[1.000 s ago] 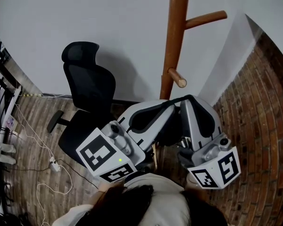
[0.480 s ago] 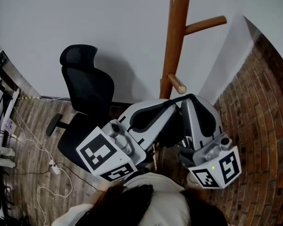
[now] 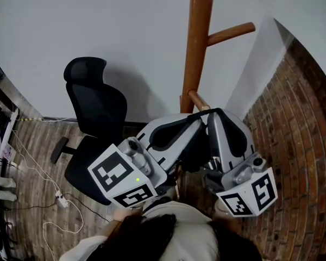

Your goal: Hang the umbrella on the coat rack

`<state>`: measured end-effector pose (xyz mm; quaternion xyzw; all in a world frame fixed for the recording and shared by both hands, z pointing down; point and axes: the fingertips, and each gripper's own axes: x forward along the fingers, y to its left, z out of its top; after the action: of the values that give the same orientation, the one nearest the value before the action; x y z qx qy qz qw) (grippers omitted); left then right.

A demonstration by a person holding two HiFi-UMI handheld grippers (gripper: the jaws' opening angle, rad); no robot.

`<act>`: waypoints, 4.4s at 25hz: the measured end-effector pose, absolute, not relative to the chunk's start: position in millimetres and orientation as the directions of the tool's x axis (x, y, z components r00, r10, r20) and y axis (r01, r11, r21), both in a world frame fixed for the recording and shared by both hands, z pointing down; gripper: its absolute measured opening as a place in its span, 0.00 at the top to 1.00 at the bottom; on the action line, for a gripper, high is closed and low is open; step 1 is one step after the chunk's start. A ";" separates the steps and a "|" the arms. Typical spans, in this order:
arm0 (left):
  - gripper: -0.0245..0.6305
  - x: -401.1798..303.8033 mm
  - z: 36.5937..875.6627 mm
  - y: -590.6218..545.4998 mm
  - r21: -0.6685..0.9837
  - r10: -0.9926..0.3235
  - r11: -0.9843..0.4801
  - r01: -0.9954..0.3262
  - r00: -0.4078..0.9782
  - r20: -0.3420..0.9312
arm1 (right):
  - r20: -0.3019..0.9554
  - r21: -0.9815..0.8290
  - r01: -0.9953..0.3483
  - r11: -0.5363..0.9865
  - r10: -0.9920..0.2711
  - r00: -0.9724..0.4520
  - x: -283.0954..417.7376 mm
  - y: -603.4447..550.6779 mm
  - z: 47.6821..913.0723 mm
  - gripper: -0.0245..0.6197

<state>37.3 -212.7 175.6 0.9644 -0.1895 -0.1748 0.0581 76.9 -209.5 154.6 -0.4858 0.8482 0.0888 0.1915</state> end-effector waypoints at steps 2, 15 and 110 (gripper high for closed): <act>0.95 37.6 175.3 -214.5 0.184 -0.387 -0.921 -0.344 0.866 -0.315 | -0.411 -0.038 -0.858 0.512 -0.791 -0.453 77.7 -210.8 154.0 0.91; 0.95 41.8 182.4 -225.4 0.235 -0.407 -0.908 -0.347 0.864 -0.296 | -0.390 -0.062 -0.852 0.520 -0.798 -0.459 81.2 -221.7 160.2 0.91; 0.94 23.9 238.7 -228.1 0.302 -0.494 -0.854 -0.423 0.841 -0.219 | -0.316 -0.140 -0.833 0.536 -0.821 -0.475 60.2 -214.9 210.2 0.90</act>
<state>23.9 -228.1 238.7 0.9517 -0.2411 -0.1458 0.1219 60.2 -214.9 210.2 -0.4816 0.8586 0.0166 0.1750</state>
